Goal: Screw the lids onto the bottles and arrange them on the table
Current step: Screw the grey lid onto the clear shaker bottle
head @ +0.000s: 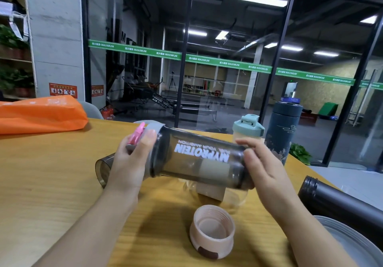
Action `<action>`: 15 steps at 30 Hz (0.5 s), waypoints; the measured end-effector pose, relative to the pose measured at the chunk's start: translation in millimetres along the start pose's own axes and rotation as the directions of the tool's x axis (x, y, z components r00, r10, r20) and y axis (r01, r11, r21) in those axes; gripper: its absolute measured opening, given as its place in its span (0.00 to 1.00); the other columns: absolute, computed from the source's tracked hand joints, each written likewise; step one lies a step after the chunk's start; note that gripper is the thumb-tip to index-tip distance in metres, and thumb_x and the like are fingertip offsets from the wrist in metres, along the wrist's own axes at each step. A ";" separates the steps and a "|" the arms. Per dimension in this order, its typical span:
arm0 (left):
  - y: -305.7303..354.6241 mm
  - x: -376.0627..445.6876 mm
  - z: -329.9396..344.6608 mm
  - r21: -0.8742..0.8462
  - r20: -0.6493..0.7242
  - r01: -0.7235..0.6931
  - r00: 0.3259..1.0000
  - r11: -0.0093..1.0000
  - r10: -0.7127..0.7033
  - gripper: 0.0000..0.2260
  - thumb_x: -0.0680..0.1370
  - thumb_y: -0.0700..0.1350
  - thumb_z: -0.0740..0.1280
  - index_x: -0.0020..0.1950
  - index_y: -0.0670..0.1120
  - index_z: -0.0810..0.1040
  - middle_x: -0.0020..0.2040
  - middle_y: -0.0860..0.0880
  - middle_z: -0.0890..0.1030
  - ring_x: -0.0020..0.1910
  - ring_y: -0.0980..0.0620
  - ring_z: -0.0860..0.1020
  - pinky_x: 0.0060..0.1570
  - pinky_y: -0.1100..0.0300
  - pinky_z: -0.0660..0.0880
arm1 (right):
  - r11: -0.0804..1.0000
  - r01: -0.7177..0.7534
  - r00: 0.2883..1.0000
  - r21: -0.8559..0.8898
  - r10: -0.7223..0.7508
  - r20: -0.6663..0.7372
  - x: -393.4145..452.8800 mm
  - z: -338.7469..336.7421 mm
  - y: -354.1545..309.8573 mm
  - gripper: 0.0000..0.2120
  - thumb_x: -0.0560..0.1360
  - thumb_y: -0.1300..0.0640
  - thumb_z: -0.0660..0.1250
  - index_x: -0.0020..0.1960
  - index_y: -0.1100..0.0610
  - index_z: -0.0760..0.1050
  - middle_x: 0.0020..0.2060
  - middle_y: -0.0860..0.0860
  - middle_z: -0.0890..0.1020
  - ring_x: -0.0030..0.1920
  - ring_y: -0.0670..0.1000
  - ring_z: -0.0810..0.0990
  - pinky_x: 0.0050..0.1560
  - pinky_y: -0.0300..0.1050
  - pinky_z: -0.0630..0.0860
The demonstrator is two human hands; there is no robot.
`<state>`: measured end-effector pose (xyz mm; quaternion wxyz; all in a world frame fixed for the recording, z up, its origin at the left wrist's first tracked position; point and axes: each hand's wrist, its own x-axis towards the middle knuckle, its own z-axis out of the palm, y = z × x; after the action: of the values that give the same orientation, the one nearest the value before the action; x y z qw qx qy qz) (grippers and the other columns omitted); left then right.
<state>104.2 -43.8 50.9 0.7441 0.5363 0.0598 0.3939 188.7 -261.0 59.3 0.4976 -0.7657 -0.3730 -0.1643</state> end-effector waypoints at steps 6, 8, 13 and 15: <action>-3.1 -0.7 1.8 -0.019 -0.047 0.019 0.999 1.000 -0.020 0.14 0.60 0.60 0.75 0.42 0.62 0.79 0.41 0.57 0.84 0.47 0.52 0.81 0.55 0.48 0.76 | 0.990 -0.068 0.997 0.123 0.073 -0.031 1.1 -1.4 0.2 0.21 0.71 0.36 0.55 0.58 0.44 0.74 0.42 0.47 0.81 0.31 0.45 0.79 0.28 0.35 0.72; -2.9 0.0 2.3 -0.062 -0.087 0.033 0.996 0.998 -0.038 0.07 0.68 0.57 0.72 0.42 0.60 0.76 0.38 0.58 0.83 0.44 0.55 0.80 0.50 0.51 0.75 | 0.993 -0.064 0.997 0.098 0.061 0.038 0.2 -1.4 -3.6 0.26 0.66 0.33 0.60 0.63 0.36 0.67 0.51 0.44 0.79 0.33 0.47 0.79 0.33 0.38 0.75; -1.4 -0.7 2.7 -0.054 -0.098 0.038 0.994 0.998 -0.043 0.03 0.73 0.56 0.68 0.43 0.60 0.74 0.42 0.57 0.81 0.44 0.56 0.79 0.51 0.50 0.76 | 0.998 -0.031 0.994 0.052 0.025 0.105 0.0 1.4 -6.2 0.31 0.60 0.31 0.67 0.61 0.25 0.60 0.57 0.42 0.76 0.42 0.47 0.81 0.43 0.50 0.81; -1.3 -1.5 1.9 -0.044 -0.064 0.043 0.997 0.998 -0.046 0.04 0.71 0.58 0.69 0.41 0.61 0.75 0.43 0.57 0.82 0.46 0.55 0.79 0.55 0.47 0.75 | 0.999 0.007 0.997 0.047 -0.011 0.081 0.3 0.4 -7.6 0.27 0.61 0.32 0.66 0.58 0.27 0.62 0.49 0.40 0.79 0.40 0.48 0.81 0.36 0.45 0.79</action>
<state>104.8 -46.3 50.0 0.7615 0.5058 0.0876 0.3958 183.2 -258.8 64.1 0.4990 -0.7583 -0.4000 -0.1266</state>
